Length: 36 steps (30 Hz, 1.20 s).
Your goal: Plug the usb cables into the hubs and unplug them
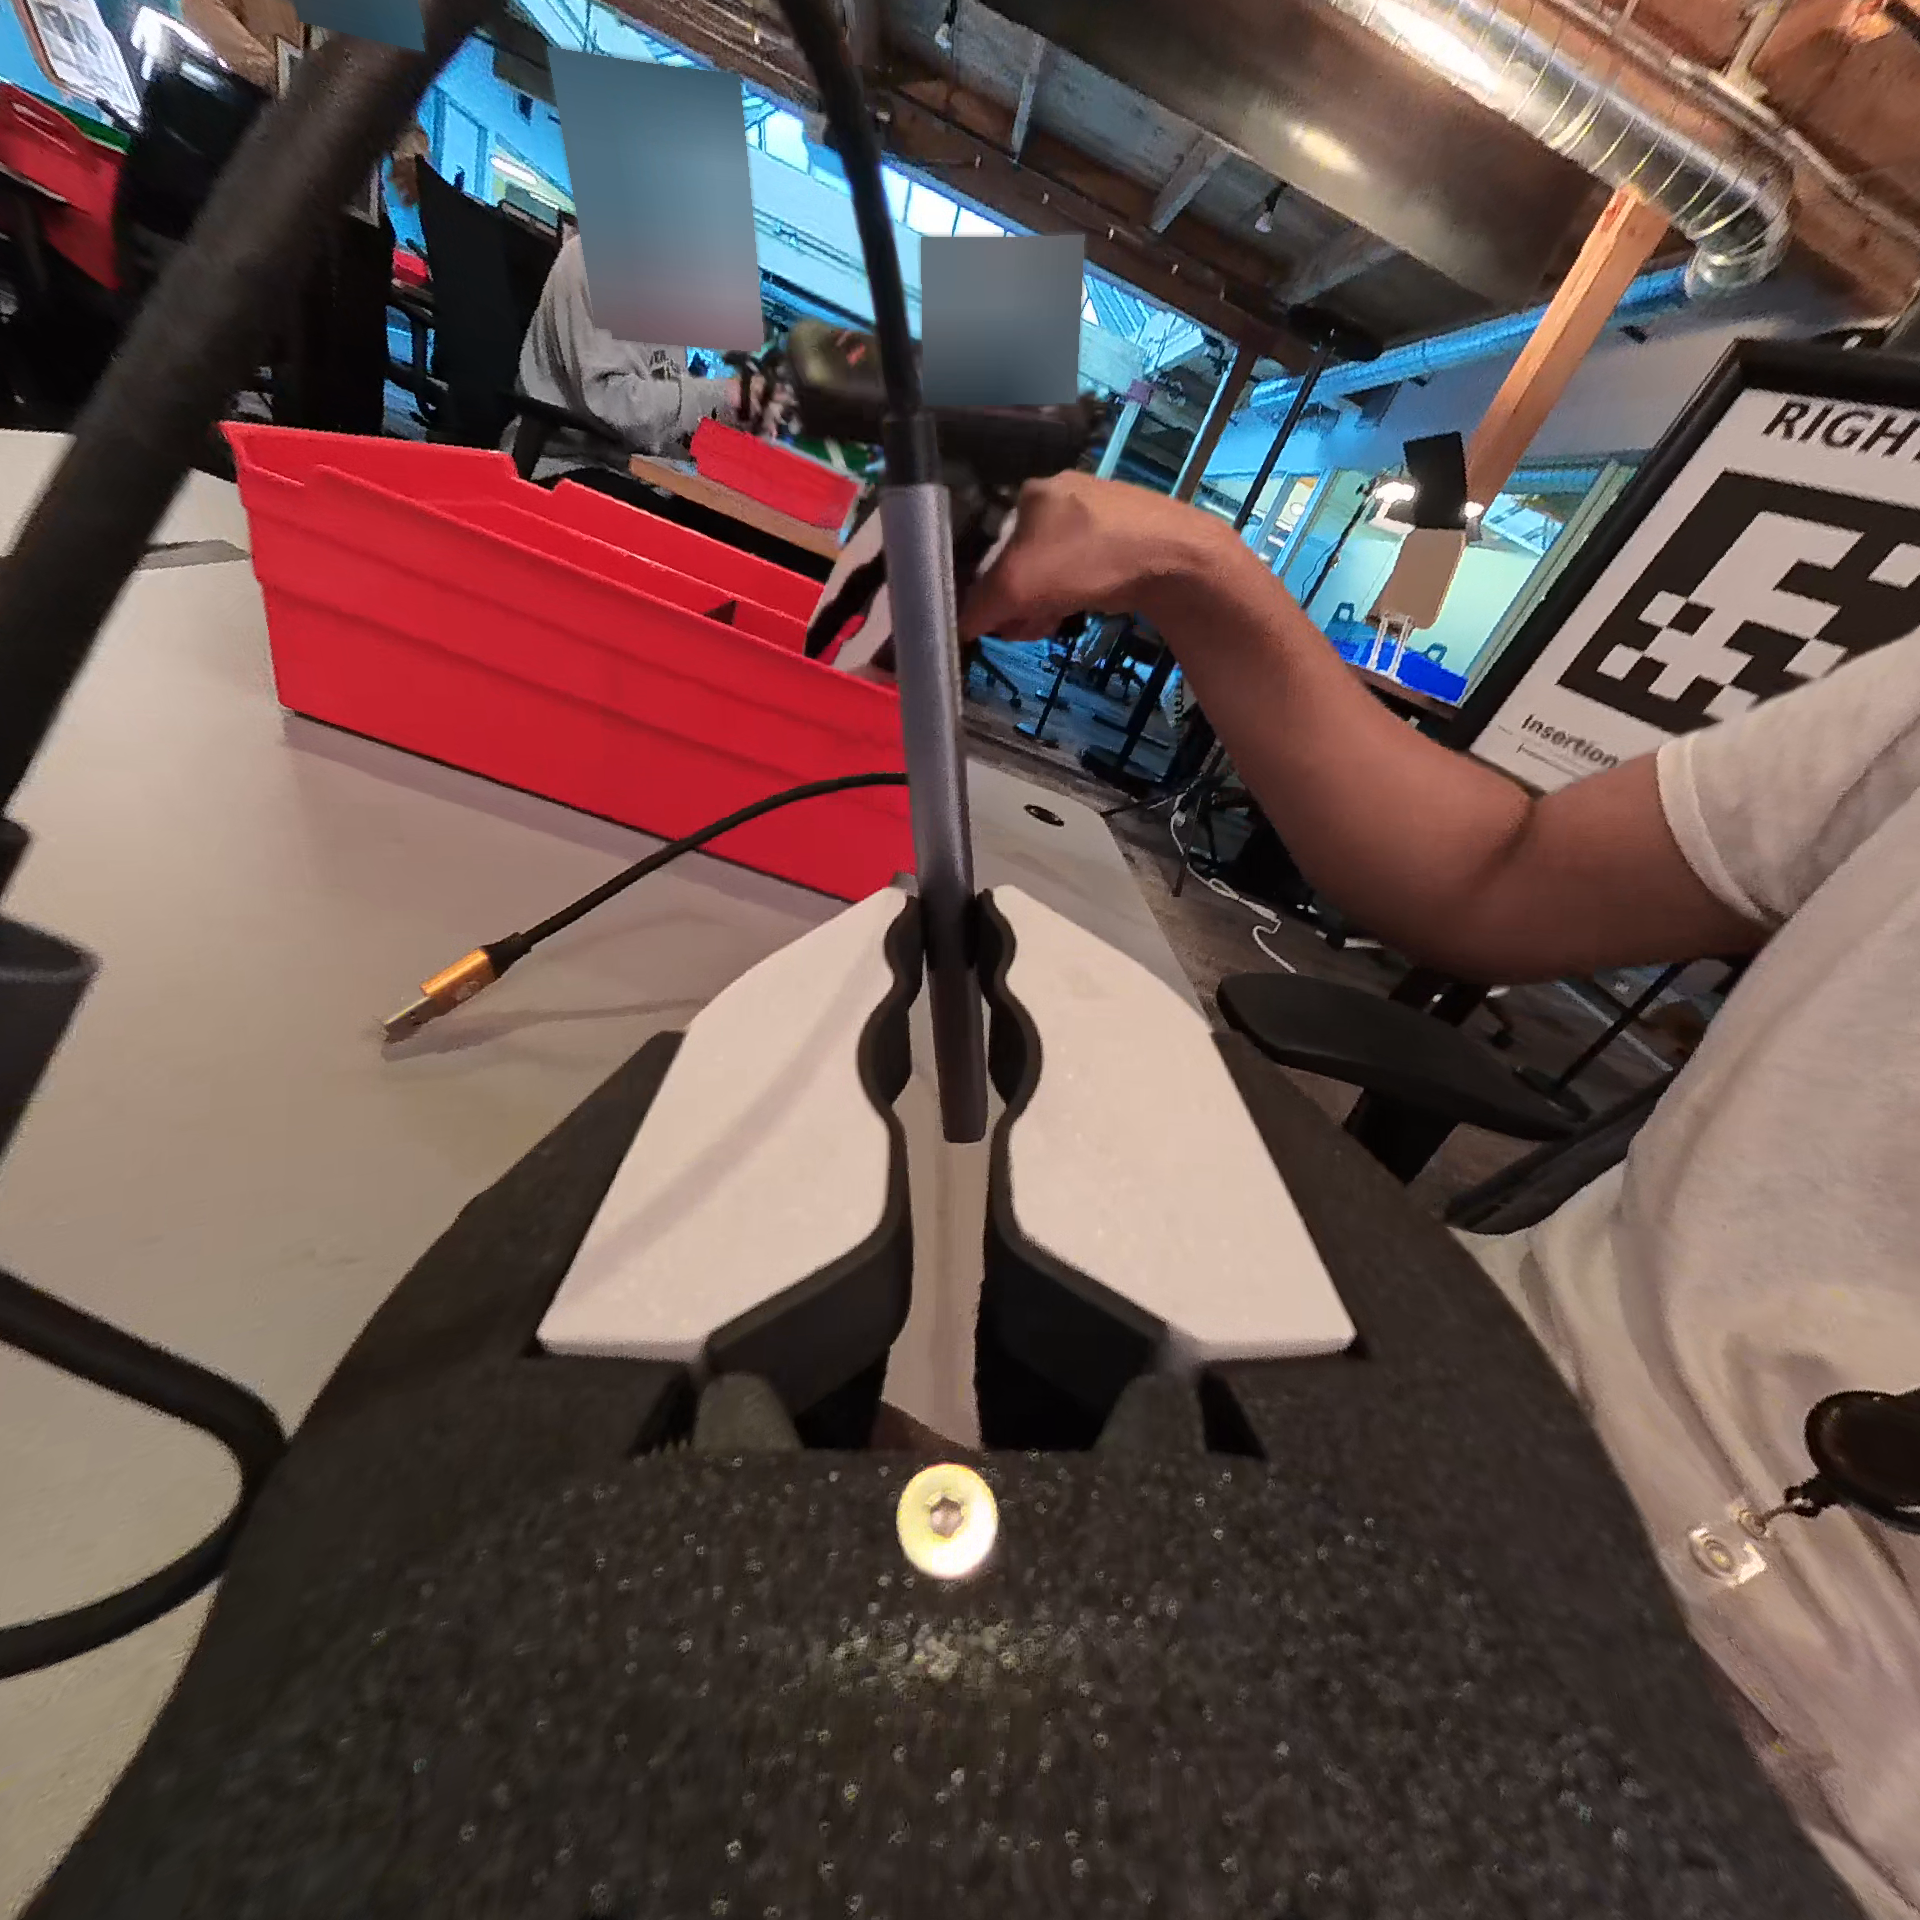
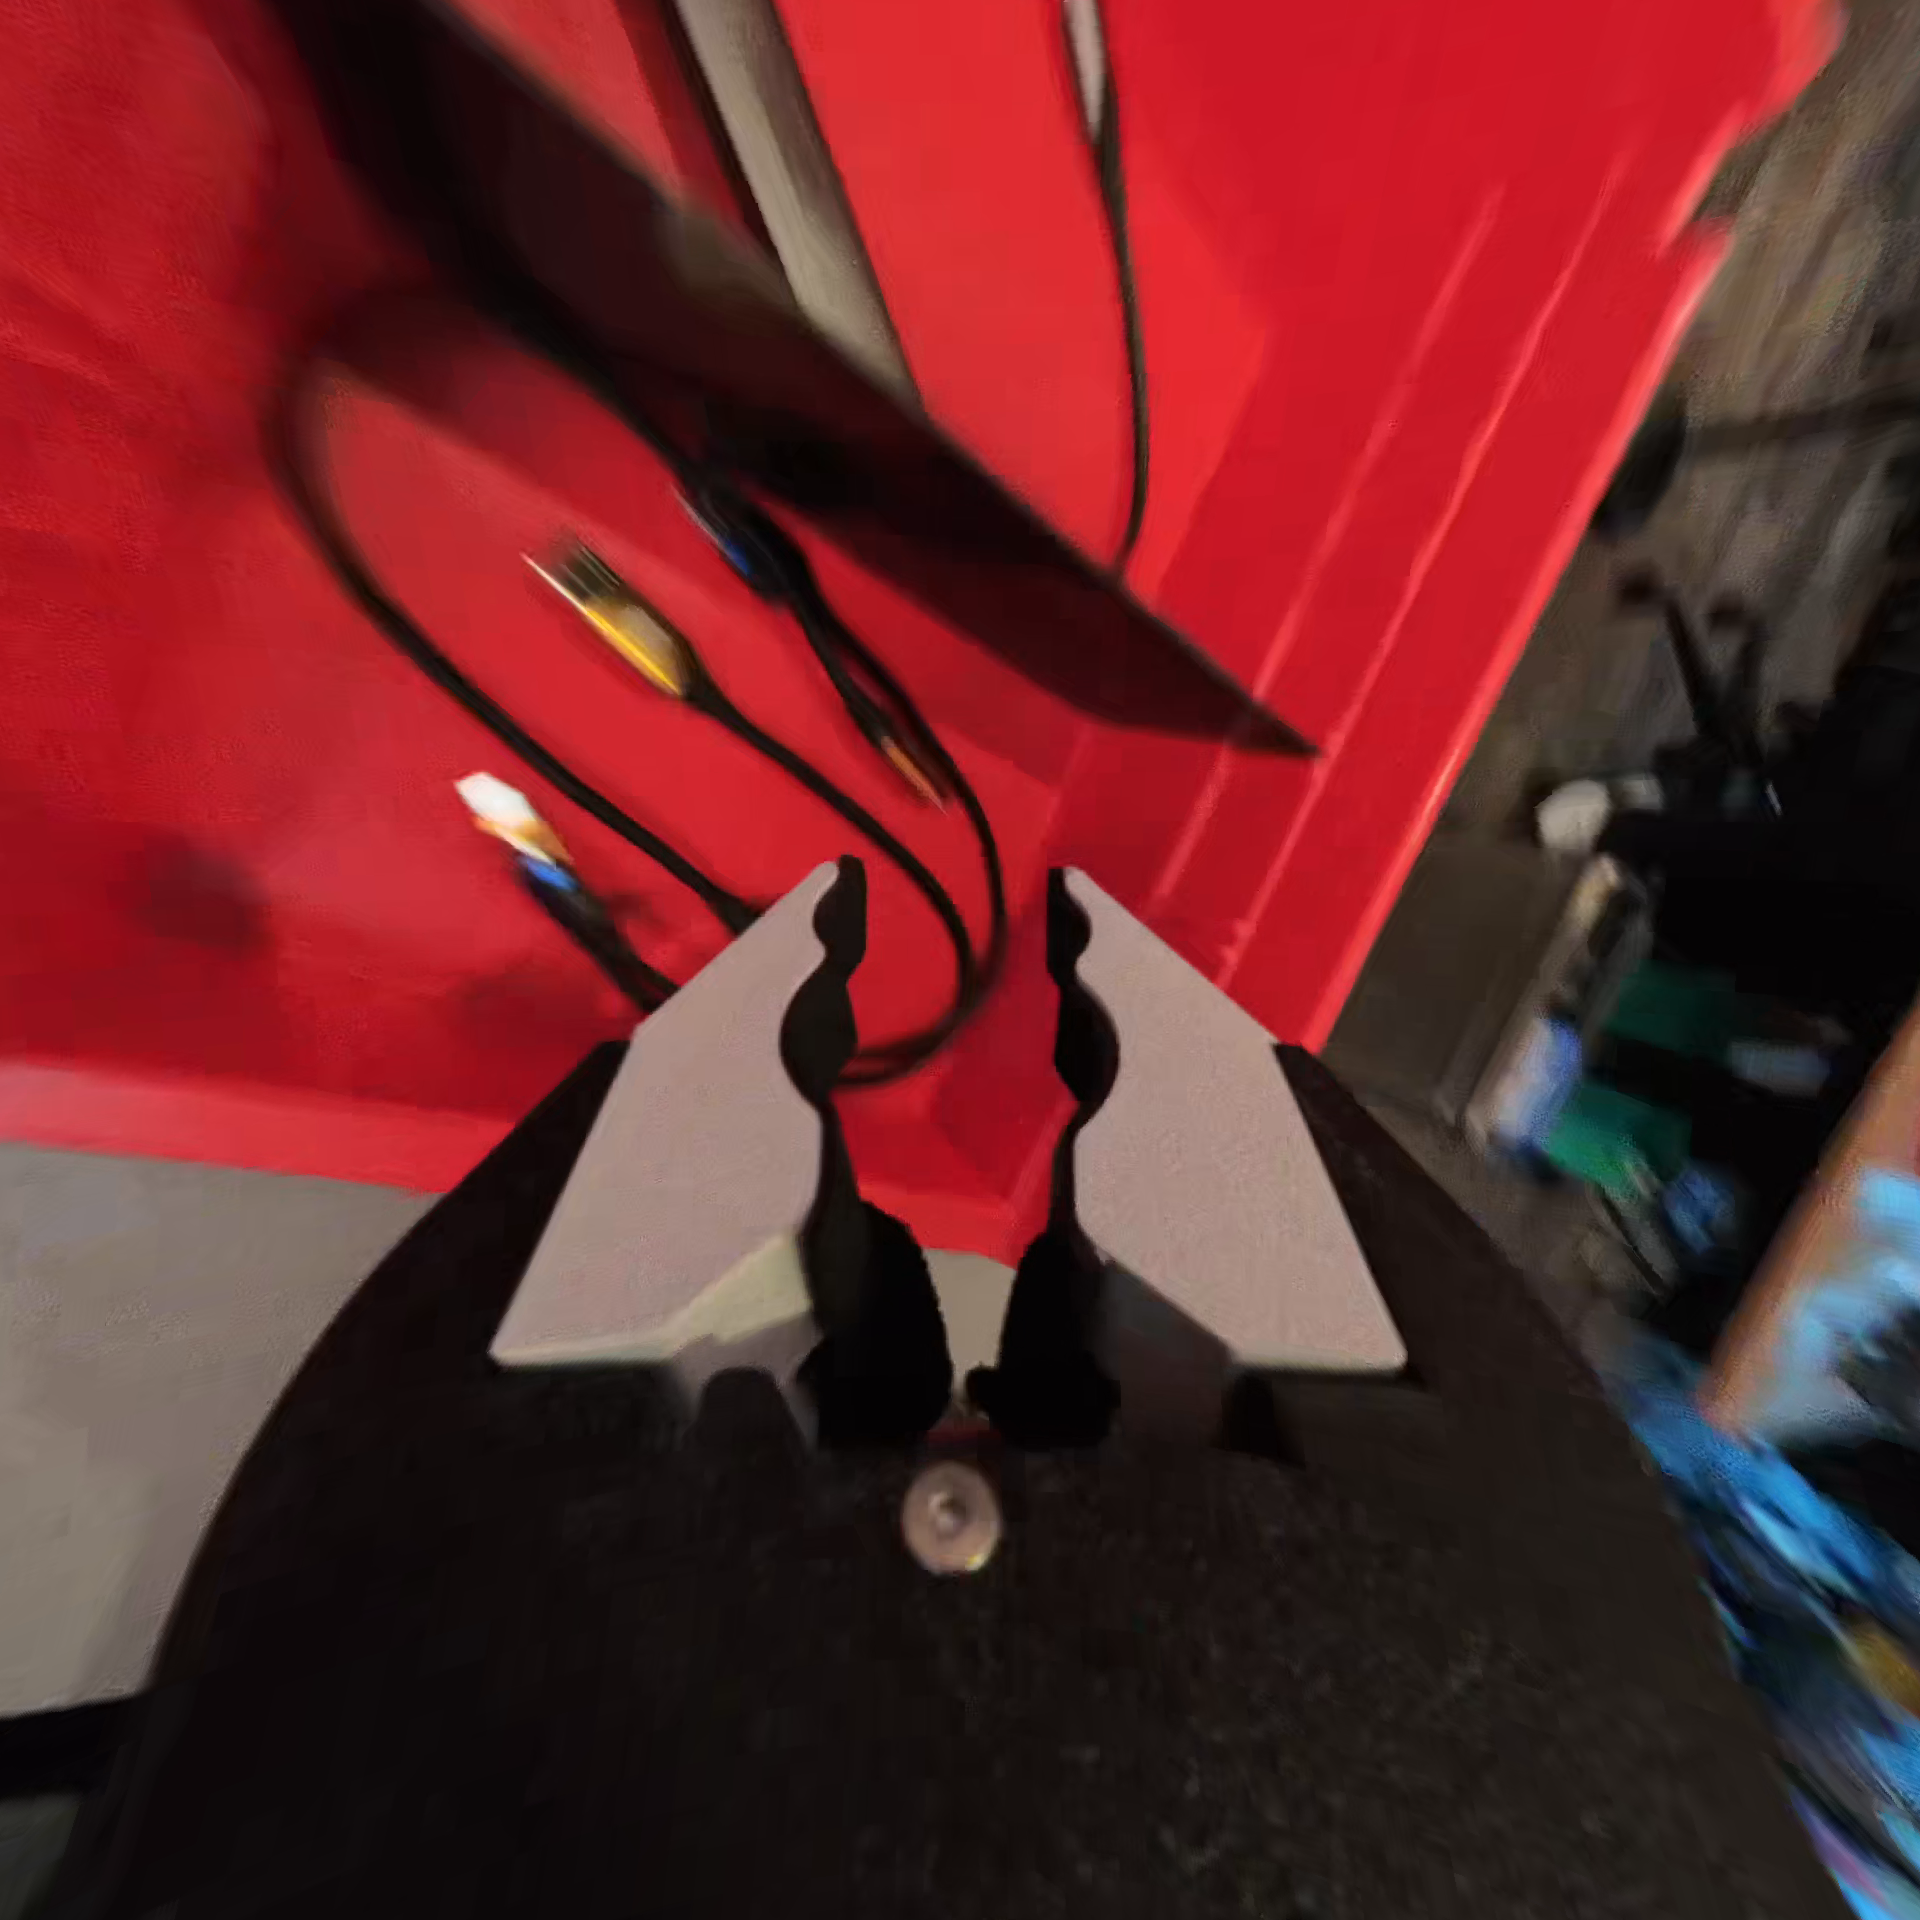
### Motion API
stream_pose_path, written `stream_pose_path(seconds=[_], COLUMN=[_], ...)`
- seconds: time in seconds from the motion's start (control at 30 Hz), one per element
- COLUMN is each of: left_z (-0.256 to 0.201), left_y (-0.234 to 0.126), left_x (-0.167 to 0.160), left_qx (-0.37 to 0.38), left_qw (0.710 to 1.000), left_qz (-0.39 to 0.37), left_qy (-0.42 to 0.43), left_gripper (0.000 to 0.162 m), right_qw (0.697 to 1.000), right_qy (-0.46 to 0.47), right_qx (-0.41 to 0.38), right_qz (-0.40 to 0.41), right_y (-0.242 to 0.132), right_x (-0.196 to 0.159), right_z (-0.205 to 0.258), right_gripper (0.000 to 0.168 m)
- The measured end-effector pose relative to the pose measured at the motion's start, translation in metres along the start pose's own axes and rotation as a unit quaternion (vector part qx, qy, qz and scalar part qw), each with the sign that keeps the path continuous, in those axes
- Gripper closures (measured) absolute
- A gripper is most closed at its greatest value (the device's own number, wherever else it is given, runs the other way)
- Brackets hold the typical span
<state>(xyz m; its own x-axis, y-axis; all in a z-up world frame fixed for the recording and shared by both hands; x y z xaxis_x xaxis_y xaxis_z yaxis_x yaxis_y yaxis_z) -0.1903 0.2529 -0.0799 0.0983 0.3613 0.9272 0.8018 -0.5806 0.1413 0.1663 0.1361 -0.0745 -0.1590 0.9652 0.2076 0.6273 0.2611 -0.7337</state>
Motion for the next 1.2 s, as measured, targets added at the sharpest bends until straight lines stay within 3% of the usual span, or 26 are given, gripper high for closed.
stream_pose_path(seconds=[0.07, 0.1, 0.17, 0.23, 0.27, 0.33, 0.37, 0.47, 0.5, 0.6, 0.87, 1.1, 1.2], left_z=[0.000, 0.000, 0.000, -0.001, -0.002, -0.007, -0.009, -0.015, -0.016, -0.020, -0.019, -0.019, -0.021], left_y=[-0.001, -0.002, -0.002, -0.002, -0.001, 0.000, 0.001, 0.005, 0.007, 0.010, 0.010, 0.010, 0.010], left_x=[0.002, 0.002, 0.003, 0.003, 0.004, 0.006, 0.006, 0.005, 0.005, 0.003, 0.006, 0.006, 0.005], left_qx=[-0.005, -0.008, -0.013, -0.018, -0.026, -0.050, -0.064, -0.094, -0.098, -0.108, -0.072, -0.094, -0.101], left_qw=[1.000, 1.000, 1.000, 0.999, 0.999, 0.997, 0.996, 0.993, 0.992, 0.991, 0.996, 0.995, 0.994], left_qz=[-0.008, -0.012, -0.019, -0.027, -0.033, -0.047, -0.054, -0.059, -0.056, -0.051, -0.047, -0.013, 0.009], left_qy=[-0.005, -0.008, -0.012, -0.015, -0.018, -0.029, -0.036, -0.050, -0.052, -0.055, -0.034, -0.041, -0.040], left_gripper=[0.153, 0.153, 0.153, 0.153, 0.153, 0.153, 0.153, 0.153, 0.153, 0.153, 0.146, 0.153, 0.153], right_qw=[0.979, 0.943, 0.830, 0.740, 0.724, 0.741, 0.736, 0.641, 0.628, 0.655, 0.683, 0.644, 0.641], right_qy=[0.055, 0.068, 0.056, 0.068, 0.074, 0.118, 0.152, 0.245, 0.250, 0.206, 0.177, 0.211, 0.202], right_qx=[0.090, 0.187, 0.394, 0.520, 0.549, 0.527, 0.516, 0.566, 0.570, 0.546, 0.514, 0.553, 0.552], right_qz=[-0.173, -0.265, -0.390, -0.420, -0.410, -0.399, -0.412, -0.457, -0.467, -0.480, -0.488, -0.484, -0.494], right_y=[-0.056, -0.092, -0.163, -0.198, -0.199, -0.179, -0.172, -0.179, -0.182, -0.183, -0.179, -0.175, -0.175], right_x=[0.030, 0.043, 0.051, 0.052, 0.055, 0.068, 0.075, 0.086, 0.088, 0.087, 0.080, 0.075, 0.073], right_z=[0.024, 0.048, 0.099, 0.140, 0.161, 0.191, 0.195, 0.184, 0.180, 0.182, 0.195, 0.199, 0.200], right_gripper=[0.136, 0.137, 0.137, 0.143, 0.143, 0.134, 0.134, 0.131, 0.132, 0.160, 0.164, 0.164, 0.164])
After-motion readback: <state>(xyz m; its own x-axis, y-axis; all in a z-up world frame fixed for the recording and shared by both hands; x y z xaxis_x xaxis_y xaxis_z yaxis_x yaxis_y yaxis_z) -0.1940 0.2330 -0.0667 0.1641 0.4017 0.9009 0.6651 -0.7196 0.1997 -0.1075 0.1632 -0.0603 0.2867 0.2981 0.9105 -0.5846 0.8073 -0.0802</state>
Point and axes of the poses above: each gripper's, where its closed fingertips meet, y out along the fingers, x out of its top, z = x × y across the jaws, the point moved 6 cm from there along -y, back along the fingers, and after that the axes turned 12 degrees about -x, right-handed, at the moved point
